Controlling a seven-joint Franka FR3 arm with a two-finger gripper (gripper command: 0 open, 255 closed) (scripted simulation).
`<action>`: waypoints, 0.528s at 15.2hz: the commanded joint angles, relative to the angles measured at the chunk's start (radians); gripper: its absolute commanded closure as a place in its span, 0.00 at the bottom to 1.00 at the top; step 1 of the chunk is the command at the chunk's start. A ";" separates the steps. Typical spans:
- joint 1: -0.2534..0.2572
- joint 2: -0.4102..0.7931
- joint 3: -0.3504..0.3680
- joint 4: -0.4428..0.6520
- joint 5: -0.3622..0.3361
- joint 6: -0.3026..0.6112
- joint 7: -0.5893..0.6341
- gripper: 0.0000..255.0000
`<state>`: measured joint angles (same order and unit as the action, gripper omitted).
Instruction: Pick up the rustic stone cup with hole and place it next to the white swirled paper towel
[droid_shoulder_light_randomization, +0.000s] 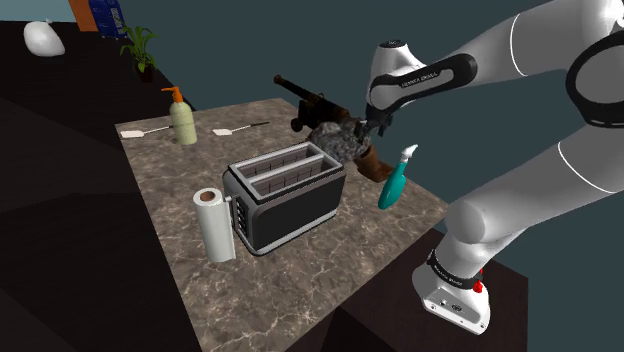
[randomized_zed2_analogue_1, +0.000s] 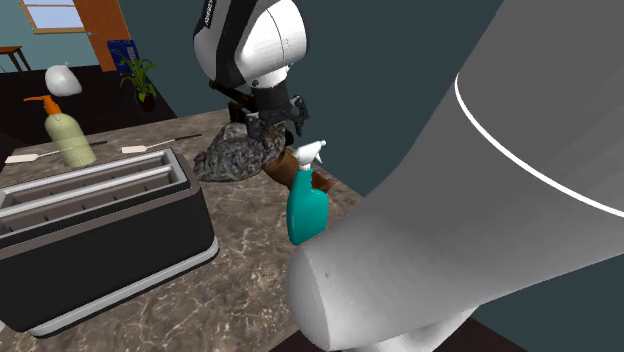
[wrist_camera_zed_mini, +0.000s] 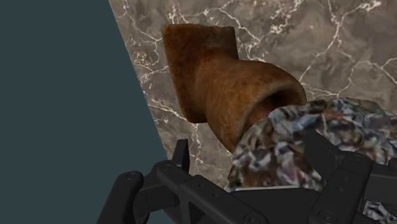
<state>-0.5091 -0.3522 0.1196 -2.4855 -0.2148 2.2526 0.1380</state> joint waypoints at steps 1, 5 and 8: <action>-0.066 0.138 0.037 -0.012 -0.249 0.014 -0.014 0.00; -0.183 0.132 0.152 -0.014 -0.218 0.025 -0.037 0.00; -0.258 0.131 0.198 -0.069 -0.207 0.089 -0.072 1.00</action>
<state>-0.7505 -0.2174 0.3011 -2.5167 -0.0953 2.3390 0.0670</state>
